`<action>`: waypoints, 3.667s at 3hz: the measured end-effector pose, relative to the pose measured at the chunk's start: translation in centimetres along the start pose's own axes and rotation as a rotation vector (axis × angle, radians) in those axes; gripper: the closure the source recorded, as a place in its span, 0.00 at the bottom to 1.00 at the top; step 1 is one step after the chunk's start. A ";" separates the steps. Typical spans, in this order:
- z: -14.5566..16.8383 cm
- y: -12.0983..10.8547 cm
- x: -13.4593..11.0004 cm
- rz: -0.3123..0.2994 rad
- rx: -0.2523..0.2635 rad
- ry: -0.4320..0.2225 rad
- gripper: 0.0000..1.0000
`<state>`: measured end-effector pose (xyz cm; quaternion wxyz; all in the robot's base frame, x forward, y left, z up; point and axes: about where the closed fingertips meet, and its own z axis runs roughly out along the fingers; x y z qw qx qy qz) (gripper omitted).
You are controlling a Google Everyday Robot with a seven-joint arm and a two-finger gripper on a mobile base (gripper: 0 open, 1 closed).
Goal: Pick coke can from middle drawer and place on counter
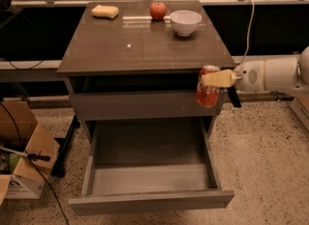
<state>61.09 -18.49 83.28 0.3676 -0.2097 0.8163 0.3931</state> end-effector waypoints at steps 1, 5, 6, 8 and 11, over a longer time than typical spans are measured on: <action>-0.3 3.3 -6.2 -0.153 -0.098 -0.113 1.00; 8.3 6.7 -19.5 -0.375 0.101 -0.364 1.00; 11.4 2.9 -21.6 -0.381 0.212 -0.398 0.92; 16.8 -2.9 -22.6 -0.378 0.353 -0.320 0.50; 17.0 -3.6 -22.4 -0.374 0.367 -0.307 0.00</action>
Offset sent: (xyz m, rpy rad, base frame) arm 0.0336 0.0593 0.1903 0.1393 -0.5206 0.1961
